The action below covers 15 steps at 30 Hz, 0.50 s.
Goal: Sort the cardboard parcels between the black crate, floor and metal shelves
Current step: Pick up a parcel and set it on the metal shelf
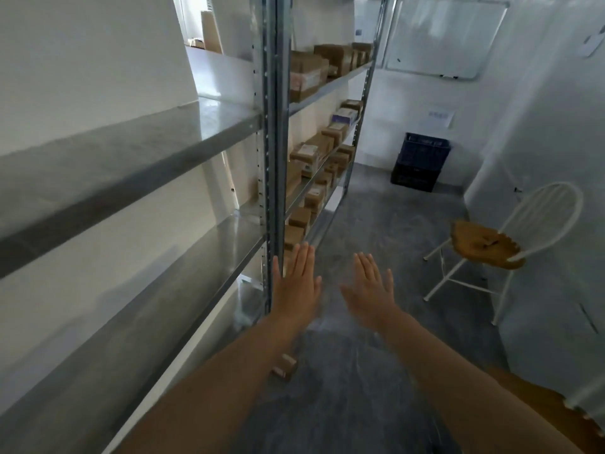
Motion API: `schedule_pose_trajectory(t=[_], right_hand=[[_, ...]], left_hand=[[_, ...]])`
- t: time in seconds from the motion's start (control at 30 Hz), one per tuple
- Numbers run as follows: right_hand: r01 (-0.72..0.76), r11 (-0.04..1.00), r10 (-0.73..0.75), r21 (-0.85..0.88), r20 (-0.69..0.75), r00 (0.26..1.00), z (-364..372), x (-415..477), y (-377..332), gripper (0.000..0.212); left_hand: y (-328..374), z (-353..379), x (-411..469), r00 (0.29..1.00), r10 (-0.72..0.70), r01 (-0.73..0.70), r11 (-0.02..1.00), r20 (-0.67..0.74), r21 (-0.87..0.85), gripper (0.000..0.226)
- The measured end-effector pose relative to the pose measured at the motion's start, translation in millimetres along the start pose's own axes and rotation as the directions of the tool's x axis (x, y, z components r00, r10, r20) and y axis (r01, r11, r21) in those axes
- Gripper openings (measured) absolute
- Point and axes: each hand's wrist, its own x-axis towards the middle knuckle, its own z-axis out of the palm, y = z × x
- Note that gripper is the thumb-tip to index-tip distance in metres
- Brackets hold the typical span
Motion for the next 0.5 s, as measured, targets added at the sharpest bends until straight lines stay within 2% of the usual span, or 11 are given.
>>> schedule_pose_trajectory(t=[0.2,0.3,0.5], right_hand=[[-0.033,0.999,0.034,-0.025,0.045,0.998,21,23,-21,0.07],[-0.039,0.999,0.041,-0.034,0.054,0.998,29,30,-35,0.07],[-0.037,0.999,0.037,-0.011,0.059,0.998,42,57,-56,0.073]], left_hand=[[-72,13,12,0.996,-0.046,0.048,0.999,0.071,-0.025,0.061],[-84,21,15,0.991,-0.064,0.072,0.995,0.116,-0.068,0.062],[-97,31,23,0.989,-0.015,0.028,0.996,0.146,-0.086,0.062]])
